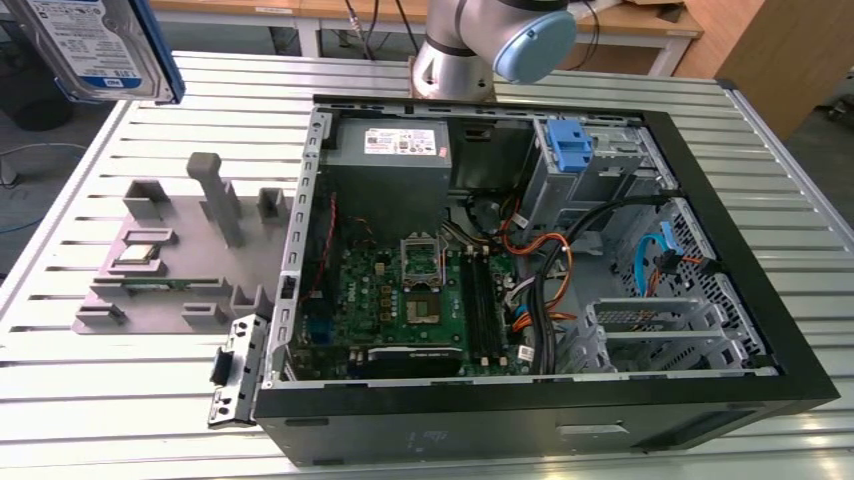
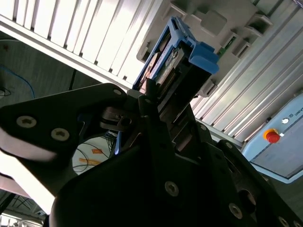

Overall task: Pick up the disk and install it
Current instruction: 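Pick up the disk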

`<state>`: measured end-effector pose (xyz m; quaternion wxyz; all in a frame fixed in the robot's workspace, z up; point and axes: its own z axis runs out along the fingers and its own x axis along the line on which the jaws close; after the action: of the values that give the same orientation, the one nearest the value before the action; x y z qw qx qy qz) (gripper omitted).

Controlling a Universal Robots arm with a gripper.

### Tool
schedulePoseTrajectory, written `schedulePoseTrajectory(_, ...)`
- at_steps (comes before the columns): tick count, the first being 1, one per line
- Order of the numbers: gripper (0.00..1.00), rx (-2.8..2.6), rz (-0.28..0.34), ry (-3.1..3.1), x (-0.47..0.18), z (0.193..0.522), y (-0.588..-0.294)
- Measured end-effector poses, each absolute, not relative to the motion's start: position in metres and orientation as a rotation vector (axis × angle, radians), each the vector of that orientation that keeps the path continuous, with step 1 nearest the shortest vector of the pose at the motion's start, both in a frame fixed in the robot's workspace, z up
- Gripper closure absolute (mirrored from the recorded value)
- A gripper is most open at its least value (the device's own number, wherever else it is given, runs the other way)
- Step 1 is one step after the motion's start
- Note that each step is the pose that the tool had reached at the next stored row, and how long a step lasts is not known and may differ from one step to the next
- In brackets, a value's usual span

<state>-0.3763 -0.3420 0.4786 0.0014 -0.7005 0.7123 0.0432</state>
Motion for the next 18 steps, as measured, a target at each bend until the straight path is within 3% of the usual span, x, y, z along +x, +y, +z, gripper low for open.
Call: schedulePoseTrajectory(18,0.65,-2.199,0.136,2.236,-0.3752,0.48,-0.342)
